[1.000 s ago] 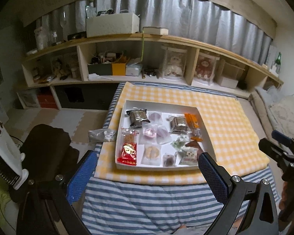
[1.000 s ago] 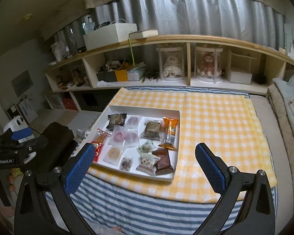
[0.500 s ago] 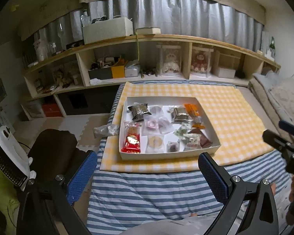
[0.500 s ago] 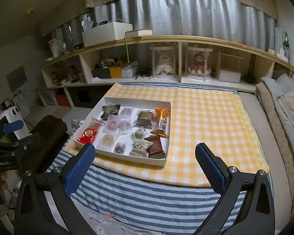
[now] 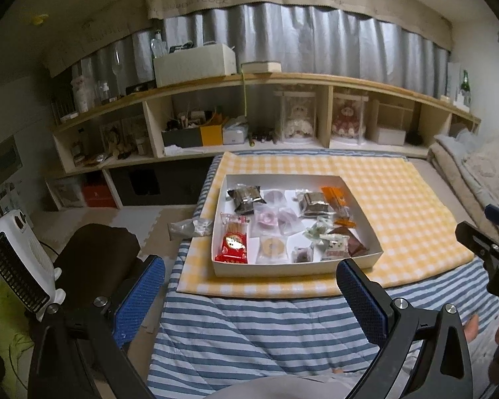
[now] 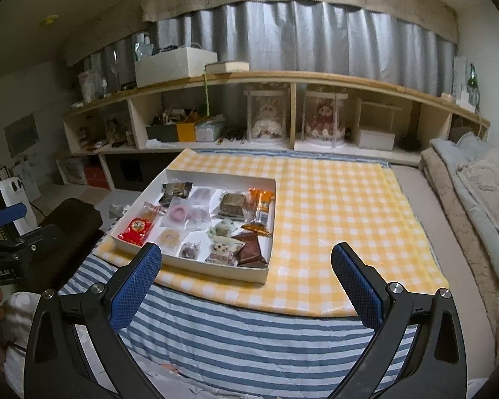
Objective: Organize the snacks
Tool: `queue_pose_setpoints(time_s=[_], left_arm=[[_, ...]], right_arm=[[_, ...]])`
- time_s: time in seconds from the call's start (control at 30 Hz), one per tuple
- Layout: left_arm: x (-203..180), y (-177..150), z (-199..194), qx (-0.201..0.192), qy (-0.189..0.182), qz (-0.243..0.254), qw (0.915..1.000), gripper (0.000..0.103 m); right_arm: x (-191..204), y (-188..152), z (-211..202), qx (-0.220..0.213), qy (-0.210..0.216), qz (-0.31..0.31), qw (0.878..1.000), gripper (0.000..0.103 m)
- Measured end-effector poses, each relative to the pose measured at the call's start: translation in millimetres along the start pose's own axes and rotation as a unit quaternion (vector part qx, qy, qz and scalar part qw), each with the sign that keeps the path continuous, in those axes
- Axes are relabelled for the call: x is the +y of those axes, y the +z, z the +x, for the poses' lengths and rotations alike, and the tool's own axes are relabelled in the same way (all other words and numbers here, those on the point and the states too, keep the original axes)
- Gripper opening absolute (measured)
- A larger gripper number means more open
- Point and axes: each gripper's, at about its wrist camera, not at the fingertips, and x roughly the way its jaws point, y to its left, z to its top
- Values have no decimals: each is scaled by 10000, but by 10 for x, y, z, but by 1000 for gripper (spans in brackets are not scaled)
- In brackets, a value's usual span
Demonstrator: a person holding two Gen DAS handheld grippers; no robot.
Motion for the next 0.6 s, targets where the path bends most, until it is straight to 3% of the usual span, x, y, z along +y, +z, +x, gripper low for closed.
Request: queue_pose_setpoints(time_s=[0.6], left_arm=[[-47, -128, -76, -145, 71, 47, 9999, 103]], right_arm=[[-19, -38, -82, -274, -137, -33, 9995, 103]])
